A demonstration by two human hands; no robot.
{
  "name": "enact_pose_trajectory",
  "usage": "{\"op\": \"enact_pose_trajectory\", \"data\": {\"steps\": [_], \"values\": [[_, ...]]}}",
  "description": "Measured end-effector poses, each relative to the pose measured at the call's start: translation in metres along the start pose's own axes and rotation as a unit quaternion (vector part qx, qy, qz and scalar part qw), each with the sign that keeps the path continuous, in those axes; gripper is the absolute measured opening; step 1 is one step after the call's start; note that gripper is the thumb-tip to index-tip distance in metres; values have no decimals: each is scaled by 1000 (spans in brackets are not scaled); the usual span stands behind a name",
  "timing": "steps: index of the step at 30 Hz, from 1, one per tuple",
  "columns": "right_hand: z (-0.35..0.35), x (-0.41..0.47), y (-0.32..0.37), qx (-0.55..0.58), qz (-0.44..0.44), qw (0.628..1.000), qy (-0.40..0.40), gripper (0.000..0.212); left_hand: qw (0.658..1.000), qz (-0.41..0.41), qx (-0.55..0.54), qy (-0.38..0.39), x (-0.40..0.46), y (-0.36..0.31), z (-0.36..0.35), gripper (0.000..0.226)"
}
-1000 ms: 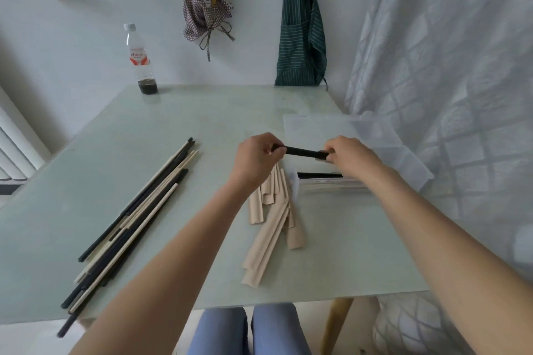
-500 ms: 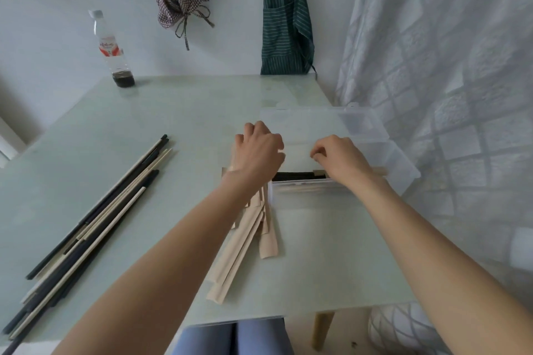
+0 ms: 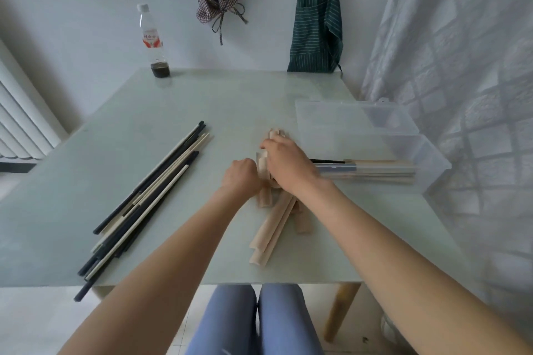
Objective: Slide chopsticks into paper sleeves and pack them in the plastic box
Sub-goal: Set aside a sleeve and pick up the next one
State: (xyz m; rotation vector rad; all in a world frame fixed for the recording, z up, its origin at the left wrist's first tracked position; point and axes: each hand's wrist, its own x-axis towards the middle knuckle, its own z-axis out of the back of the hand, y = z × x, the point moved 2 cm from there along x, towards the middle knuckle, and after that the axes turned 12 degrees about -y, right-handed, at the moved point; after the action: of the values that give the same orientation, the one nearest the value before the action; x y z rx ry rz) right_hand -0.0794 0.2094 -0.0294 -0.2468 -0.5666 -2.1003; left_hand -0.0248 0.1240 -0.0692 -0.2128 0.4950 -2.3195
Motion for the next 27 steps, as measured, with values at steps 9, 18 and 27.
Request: {"op": "enact_pose_trajectory", "data": {"steps": [9, 18, 27], "values": [[-40, -8, -12, -58, -76, 988, 122, 26, 995, 74, -63, -15, -9, 33, 14, 25], [-43, 3, 49, 389, -223, 888, 101, 31, 967, -56, -245, -29, -20, 75, 64, 17], [-50, 8, 66, 556, -359, 747, 61, 29, 990, 30, 48, -129, -13, 137, 61, 21]]}}
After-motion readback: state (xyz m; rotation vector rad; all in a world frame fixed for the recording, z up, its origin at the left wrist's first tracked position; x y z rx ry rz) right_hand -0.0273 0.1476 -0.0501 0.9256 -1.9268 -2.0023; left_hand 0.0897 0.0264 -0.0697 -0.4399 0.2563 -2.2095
